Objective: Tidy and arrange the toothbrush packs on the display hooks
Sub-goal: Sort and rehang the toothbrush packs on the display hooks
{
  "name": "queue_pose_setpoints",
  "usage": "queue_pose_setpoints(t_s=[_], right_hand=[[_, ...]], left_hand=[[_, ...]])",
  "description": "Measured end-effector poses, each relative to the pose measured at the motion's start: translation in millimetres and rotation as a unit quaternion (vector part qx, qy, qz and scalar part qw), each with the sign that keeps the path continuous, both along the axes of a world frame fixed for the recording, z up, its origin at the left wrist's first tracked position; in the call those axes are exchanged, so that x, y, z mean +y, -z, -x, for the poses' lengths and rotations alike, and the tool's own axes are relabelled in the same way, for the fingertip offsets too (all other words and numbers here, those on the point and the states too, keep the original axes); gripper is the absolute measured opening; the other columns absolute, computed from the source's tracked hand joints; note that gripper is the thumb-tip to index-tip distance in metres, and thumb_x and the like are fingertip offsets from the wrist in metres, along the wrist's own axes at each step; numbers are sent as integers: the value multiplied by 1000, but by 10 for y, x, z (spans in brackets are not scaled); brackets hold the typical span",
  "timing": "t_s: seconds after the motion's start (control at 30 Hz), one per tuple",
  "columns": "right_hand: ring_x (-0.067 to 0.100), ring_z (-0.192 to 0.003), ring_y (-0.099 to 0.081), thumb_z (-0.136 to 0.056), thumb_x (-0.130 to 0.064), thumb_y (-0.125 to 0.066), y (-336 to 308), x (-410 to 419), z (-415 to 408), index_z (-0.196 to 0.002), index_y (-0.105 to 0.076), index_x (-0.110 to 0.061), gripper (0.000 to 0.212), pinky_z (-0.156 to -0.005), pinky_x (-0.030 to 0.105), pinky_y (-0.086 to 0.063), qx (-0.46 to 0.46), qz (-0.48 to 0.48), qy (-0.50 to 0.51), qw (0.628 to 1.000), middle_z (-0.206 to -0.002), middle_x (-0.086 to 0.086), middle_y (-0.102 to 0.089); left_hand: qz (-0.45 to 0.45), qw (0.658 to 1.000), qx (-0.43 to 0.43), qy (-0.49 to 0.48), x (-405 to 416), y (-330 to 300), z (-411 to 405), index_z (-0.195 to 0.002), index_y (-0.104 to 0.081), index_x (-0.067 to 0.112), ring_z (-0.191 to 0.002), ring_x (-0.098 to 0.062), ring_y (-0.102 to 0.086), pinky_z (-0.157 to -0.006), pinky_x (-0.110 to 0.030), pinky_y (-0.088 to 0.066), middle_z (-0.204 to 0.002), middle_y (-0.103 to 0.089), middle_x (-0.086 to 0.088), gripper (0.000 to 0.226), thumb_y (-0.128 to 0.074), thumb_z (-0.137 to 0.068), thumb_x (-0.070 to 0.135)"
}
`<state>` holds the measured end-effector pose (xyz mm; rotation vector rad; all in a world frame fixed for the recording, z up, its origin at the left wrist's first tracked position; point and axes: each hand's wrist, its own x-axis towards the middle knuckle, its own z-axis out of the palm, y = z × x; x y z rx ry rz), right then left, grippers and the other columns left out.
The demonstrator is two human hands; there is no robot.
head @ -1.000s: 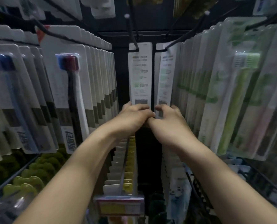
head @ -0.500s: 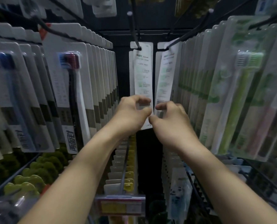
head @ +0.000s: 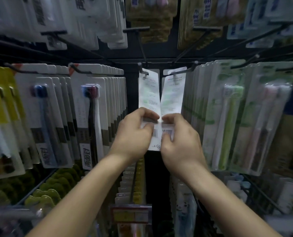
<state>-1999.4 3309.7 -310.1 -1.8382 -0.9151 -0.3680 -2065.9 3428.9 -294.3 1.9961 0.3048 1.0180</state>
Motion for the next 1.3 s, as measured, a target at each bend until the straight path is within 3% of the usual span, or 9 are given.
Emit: queue_pose_setpoints(t_s=[0.2, 0.33, 0.47, 0.6, 0.77, 0.93, 1.1, 1.17, 1.3], right_hand=[[11, -114, -58, -98, -9, -54, -4, -140, 110, -130, -53, -30, 39, -93, 23, -44, 47, -13, -12, 999, -125, -11, -61], [10, -113, -60, -98, -7, -53, 35, -262, 214, -127, -52, -33, 39, -97, 31, -52, 51, -22, -27, 998, -122, -13, -61], [9, -112, -60, -98, -10, -53, 61, -373, 286, -129, -47, -37, 41, -95, 32, -53, 52, -20, -27, 998, -124, -14, -60], [10, -110, -62, -97, -9, -55, 111, -499, 372, -128, -41, -38, 44, -92, 38, -56, 53, -16, -24, 998, -121, -13, -61], [-4, -102, -60, -98, -5, -57, 174, -638, 441, -125, -39, -40, 48, -79, 23, -47, 39, -29, -27, 998, -111, -28, -57], [-13, -100, -62, -99, -4, -59, 229, -699, 470, -130, -31, -43, 57, -70, 11, -51, 39, -64, -52, 996, -109, -25, -62], [-13, -107, -63, -99, -3, -62, 292, -756, 501, -134, -20, -53, 74, -77, 10, -54, 34, -81, -64, 994, -122, -19, -63], [-12, -111, -62, -100, -5, -62, 316, -773, 518, -139, -17, -56, 79, -79, 9, -53, 37, -83, -68, 994, -126, -19, -63], [-9, -121, -58, -101, -5, -61, 367, -814, 529, -154, -15, -46, 81, -96, 20, -53, 47, -85, -78, 992, -136, -20, -59]], left_hand=[[36, 999, -25, -16, -102, 43, 125, -93, -72, 31, -97, -15, -72, -92, -49, -60, -99, -75, 10, 34, -60, -94, -1], [47, 998, -30, -2, -187, 110, 232, -91, -72, 38, -100, -18, -72, -95, -51, -58, -98, -75, 13, 40, -60, -95, 0], [38, 999, -32, 16, -293, 145, 361, -94, -70, 40, -105, -17, -71, -96, -52, -58, -102, -74, 14, 24, -58, -86, 21], [42, 998, -44, 34, -379, 159, 494, -94, -69, 39, -106, -17, -70, -98, -52, -57, -103, -74, 11, 22, -56, -84, 24], [37, 997, -68, 30, -405, 220, 654, -94, -70, 35, -102, -14, -71, -90, -49, -61, -102, -73, 9, 25, -60, -95, 12], [24, 996, -89, 18, -437, 279, 784, -93, -69, 26, -98, -12, -70, -86, -36, -59, -98, -73, 8, 28, -60, -99, 1], [0, 995, -100, 21, -518, 302, 854, -97, -64, 31, -97, -20, -69, -85, -48, -60, -99, -71, 6, 16, -54, -92, 19], [-2, 993, -108, 38, -556, 330, 884, -106, -59, 31, -84, -36, -68, -72, -61, -58, -96, -69, -2, 17, -53, -97, 18], [-2, 989, -148, 33, -636, 408, 926, -118, -51, 28, -74, -49, -59, -57, -63, -50, -90, -60, -12, 25, -50, -103, 8]])
